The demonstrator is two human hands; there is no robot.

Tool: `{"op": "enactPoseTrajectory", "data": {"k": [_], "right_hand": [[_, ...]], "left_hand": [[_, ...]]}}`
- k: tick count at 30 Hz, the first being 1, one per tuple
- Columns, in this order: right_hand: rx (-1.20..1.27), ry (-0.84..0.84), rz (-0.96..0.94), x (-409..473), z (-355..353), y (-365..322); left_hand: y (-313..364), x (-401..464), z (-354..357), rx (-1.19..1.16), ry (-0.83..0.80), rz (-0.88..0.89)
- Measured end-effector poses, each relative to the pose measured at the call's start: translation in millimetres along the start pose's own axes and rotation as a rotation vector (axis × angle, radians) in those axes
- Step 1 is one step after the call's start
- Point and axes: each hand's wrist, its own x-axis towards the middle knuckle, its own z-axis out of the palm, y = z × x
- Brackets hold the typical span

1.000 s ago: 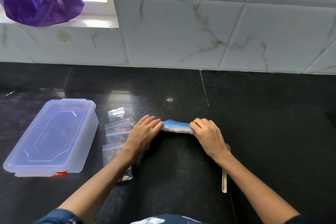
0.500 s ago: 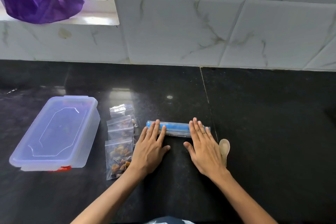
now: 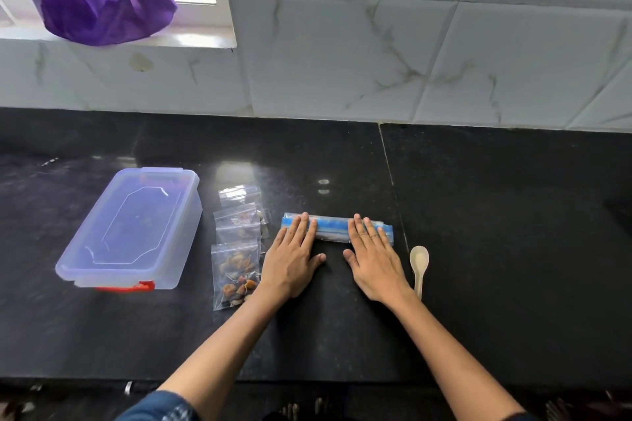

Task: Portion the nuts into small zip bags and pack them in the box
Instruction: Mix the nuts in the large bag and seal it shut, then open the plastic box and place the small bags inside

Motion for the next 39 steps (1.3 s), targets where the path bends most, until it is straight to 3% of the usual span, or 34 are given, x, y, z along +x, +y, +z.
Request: {"op": "enactPoseTrajectory", "data": {"k": [16, 24, 27, 30, 35, 39], "right_hand": [[0.026, -0.079, 0.005, 68.6, -18.1, 26.1], [0.246, 0.126, -0.100, 63.4, -32.7, -7.2], [0.345, 0.179, -0.189, 69.4, -42.6, -38.0], [0.414, 0.187, -0.281, 80.6, -53.6, -74.5], [0.496, 0.143, -0.393, 111.5, -68.1, -145.9], [0.579, -0.009, -0.422, 149.7, -73.2, -201.6]], "left_hand": [[-5.0, 67.4, -13.3, -0.054, -0.027, -0.076], [-1.3, 36.1, -31.0, -0.195, 0.212, -0.120], [-19.5, 13.3, -49.3, -0.239, 0.311, -0.227], [-50.3, -22.4, -68.9, -0.333, 0.529, -0.411], [-105.1, -95.3, -83.6, -0.498, 0.964, -0.920], [-131.9, -125.0, -73.8, -0.786, 0.951, -1.262]]}}
